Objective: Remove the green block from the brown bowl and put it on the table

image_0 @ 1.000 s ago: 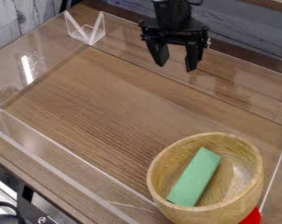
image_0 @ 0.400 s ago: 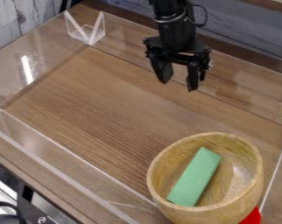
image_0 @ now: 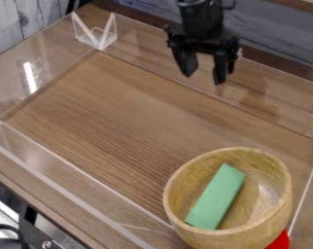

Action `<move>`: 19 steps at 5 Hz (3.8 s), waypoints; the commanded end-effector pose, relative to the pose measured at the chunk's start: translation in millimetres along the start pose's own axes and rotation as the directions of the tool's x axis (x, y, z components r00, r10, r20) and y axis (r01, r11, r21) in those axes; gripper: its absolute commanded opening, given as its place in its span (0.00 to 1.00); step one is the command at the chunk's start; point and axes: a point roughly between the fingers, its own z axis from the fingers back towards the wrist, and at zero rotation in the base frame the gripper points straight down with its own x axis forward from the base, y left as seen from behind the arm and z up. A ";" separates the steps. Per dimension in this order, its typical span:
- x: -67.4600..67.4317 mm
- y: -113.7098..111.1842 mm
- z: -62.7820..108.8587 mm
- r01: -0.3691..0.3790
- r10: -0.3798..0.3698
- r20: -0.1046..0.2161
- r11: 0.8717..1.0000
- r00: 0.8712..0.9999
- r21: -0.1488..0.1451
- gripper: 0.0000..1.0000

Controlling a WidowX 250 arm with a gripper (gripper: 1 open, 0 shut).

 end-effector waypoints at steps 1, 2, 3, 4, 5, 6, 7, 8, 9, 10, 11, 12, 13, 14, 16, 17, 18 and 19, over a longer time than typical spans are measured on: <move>13.4 4.3 21.5 0.055 -0.055 0.037 0.998 0.998 -0.013 1.00; 8.8 9.2 24.7 0.084 -0.084 0.018 0.996 0.996 -0.015 1.00; -0.2 20.6 28.8 0.053 -0.053 0.016 0.998 0.998 -0.013 1.00; -14.9 6.6 15.3 0.050 -0.051 -0.021 0.998 0.998 -0.028 1.00; -38.3 -19.3 4.2 0.059 -0.061 -0.050 0.997 0.997 -0.045 1.00; -64.0 -51.4 -10.9 0.103 -0.109 -0.082 0.992 0.991 -0.066 1.00; -85.1 -78.3 -28.5 0.137 -0.145 -0.107 0.988 0.984 -0.076 1.00; -100.8 -98.4 -45.9 0.156 -0.165 -0.130 0.985 0.978 -0.072 1.00; -98.6 -111.4 -50.5 0.174 -0.183 -0.155 0.982 0.971 -0.073 1.00; -96.5 -112.2 -43.4 0.164 -0.175 -0.169 0.984 0.970 -0.074 1.00; -95.3 -102.9 -42.8 0.111 -0.120 -0.172 0.992 0.978 -0.063 1.00; -94.2 -93.9 -43.1 0.059 -0.068 -0.175 0.997 0.982 -0.052 1.00; -96.4 -91.5 -39.6 0.101 -0.110 -0.198 0.993 0.974 -0.057 1.00; -98.4 -89.7 -35.1 0.138 -0.149 -0.214 0.988 0.966 -0.062 1.00; -95.4 -80.7 -40.0 0.206 -0.217 -0.230 0.976 0.949 -0.071 1.00; -97.4 -64.3 -40.4 0.215 -0.226 -0.239 0.974 0.944 -0.074 1.00; -100.5 -52.2 -43.0 0.226 -0.239 -0.242 0.971 0.940 -0.080 1.00; -102.4 -54.0 -54.5 0.238 -0.252 -0.243 0.968 0.937 -0.083 1.00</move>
